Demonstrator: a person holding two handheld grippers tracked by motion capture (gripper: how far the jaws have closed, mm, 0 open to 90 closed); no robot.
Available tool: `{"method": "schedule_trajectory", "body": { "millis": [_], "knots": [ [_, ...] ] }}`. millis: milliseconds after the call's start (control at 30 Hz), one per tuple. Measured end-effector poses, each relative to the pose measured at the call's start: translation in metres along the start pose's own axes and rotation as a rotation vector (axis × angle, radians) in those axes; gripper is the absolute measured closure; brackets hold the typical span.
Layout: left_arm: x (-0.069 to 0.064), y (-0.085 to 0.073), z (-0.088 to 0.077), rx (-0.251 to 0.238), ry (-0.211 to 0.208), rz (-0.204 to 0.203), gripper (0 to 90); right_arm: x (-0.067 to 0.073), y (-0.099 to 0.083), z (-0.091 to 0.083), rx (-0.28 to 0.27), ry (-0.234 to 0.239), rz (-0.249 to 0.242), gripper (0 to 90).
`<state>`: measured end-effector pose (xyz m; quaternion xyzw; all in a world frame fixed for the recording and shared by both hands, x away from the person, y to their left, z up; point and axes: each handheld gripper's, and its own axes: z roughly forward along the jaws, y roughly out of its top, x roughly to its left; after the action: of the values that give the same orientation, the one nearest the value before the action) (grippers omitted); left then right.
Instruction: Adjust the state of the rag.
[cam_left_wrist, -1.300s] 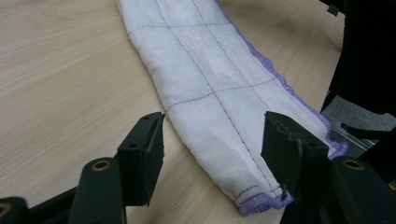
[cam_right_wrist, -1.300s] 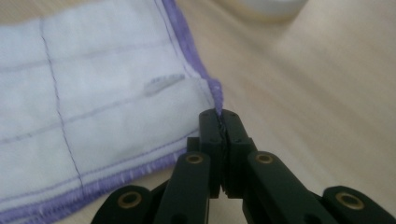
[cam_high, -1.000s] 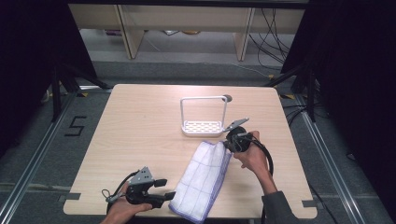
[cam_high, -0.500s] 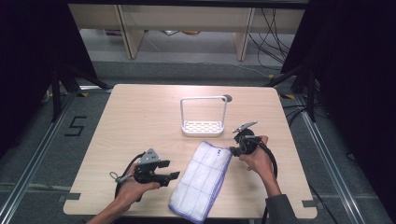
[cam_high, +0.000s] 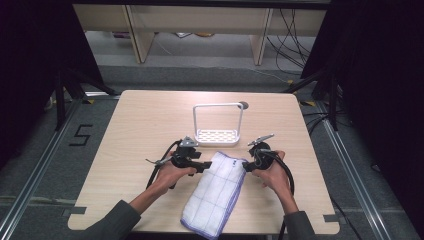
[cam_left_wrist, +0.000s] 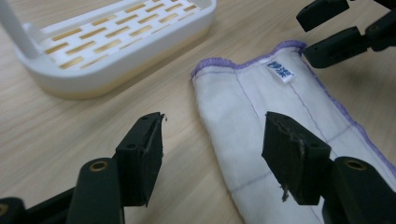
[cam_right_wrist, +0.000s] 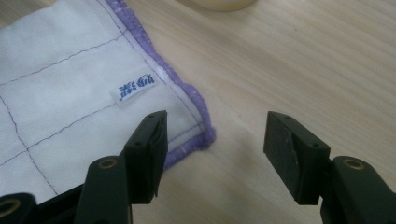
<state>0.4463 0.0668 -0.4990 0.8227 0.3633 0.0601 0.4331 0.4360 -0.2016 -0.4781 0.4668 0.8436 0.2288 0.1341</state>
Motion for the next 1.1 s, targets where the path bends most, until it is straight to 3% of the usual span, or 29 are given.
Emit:
{"method": "schedule_trajectory", "body": {
  "millis": [33,67,200,333,400,467,533,600,667,800,833,867,1000,1033,1100],
  "knots": [
    [0.001,0.002,0.004,0.022,0.006,0.01,37.1,0.0,0.001,0.0,-0.006,-0.004,-0.015,40.6],
    [0.002,0.004,0.01,0.013,0.012,-0.009,36.8,0.002,0.001,0.0,0.003,-0.012,0.0,39.9],
    [0.005,0.011,0.021,0.004,0.025,-0.017,38.8,0.001,0.001,0.003,0.011,-0.008,0.025,39.0],
    [0.004,0.016,0.03,0.022,0.044,0.034,43.1,0.002,0.002,0.008,0.024,-0.01,0.023,39.5],
    [0.005,0.018,0.034,0.032,0.043,0.041,44.1,0.002,0.002,0.012,0.015,-0.008,0.01,40.0],
    [0.005,0.019,0.041,0.035,0.069,0.04,44.9,0.002,0.001,0.012,0.016,-0.003,0.022,40.0],
    [0.006,0.019,0.042,0.037,0.057,0.048,48.9,0.002,0.001,0.01,0.017,0.001,0.042,39.0],
    [0.003,0.018,0.047,0.04,0.073,0.101,52.3,0.001,0.001,0.007,0.001,0.005,0.057,38.6],
    [0.002,0.019,0.048,0.044,0.069,0.104,54.4,0.001,0.002,0.005,-0.006,0.005,0.058,38.3],
    [-0.004,0.02,0.049,0.045,0.05,0.131,70.2,0.0,0.002,0.004,-0.013,-0.001,0.054,36.9],
    [-0.005,0.02,0.049,0.047,0.049,0.147,73.3,0.002,0.001,0.005,0.009,0.008,0.074,36.3],
    [-0.007,0.021,0.048,0.053,0.054,0.18,78.2,0.003,0.0,0.009,0.015,0.014,0.057,36.1],
    [-0.006,0.02,0.047,0.054,0.047,0.184,83.1,0.003,-0.002,0.014,0.017,0.024,0.055,37.2],
    [-0.005,0.02,0.047,0.054,0.045,0.186,83.1,0.004,-0.002,0.013,0.023,0.027,0.072,39.8],
    [-0.005,0.02,0.047,0.048,0.042,0.178,83.8,0.005,-0.003,0.013,-0.015,0.061,0.023,58.9]
  ]
}}
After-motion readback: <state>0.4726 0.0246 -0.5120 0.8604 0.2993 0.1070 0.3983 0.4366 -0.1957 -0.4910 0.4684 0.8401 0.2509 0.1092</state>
